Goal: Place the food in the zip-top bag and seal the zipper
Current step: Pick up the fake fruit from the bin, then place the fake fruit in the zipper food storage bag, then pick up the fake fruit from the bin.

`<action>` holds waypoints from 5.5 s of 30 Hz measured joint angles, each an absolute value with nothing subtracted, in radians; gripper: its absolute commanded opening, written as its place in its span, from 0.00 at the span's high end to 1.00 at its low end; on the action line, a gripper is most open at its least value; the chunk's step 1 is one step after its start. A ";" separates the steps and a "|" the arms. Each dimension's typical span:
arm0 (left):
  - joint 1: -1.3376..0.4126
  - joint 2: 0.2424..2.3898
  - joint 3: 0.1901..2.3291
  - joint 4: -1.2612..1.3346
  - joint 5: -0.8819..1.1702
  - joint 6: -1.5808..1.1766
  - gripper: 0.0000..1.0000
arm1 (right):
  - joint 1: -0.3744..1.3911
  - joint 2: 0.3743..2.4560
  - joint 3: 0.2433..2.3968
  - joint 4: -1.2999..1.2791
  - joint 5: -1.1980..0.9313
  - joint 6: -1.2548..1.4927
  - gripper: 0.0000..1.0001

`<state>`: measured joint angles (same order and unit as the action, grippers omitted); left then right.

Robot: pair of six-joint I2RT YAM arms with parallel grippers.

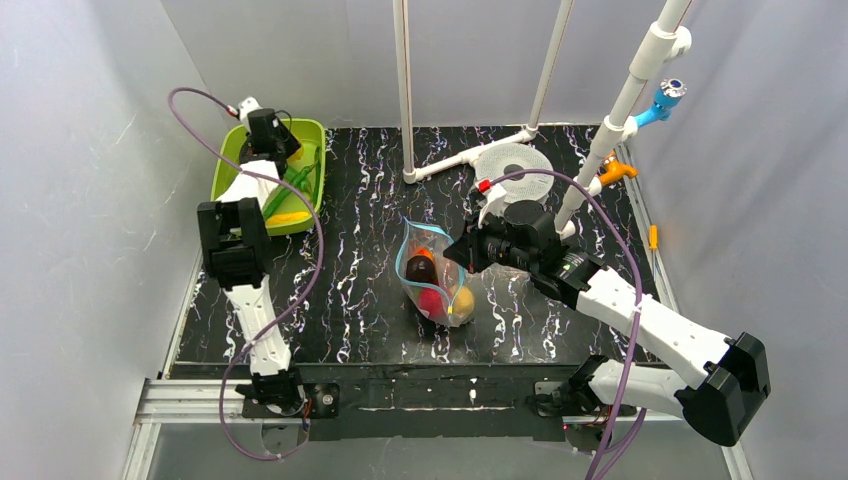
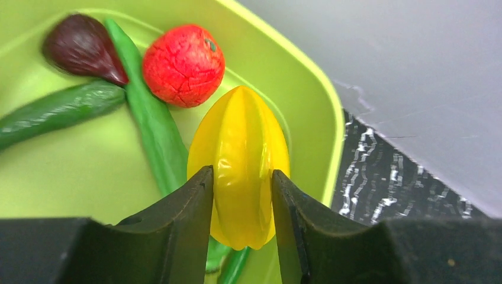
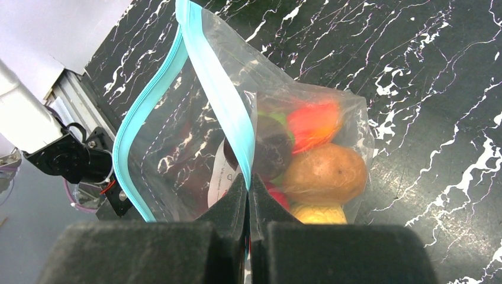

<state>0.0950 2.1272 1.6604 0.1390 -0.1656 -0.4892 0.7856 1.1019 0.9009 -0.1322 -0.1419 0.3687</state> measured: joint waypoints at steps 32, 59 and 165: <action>-0.273 0.996 1.028 -0.105 0.626 -0.788 0.71 | 0.785 1.130 0.909 -0.134 -0.209 0.401 0.99; -0.528 0.949 0.867 -0.197 0.636 -0.774 0.69 | 0.785 1.124 0.920 -0.131 -0.196 0.428 0.99; 0.292 2.467 1.637 0.818 0.043 -1.022 0.33 | 0.778 1.220 0.928 -0.089 -0.271 0.423 0.99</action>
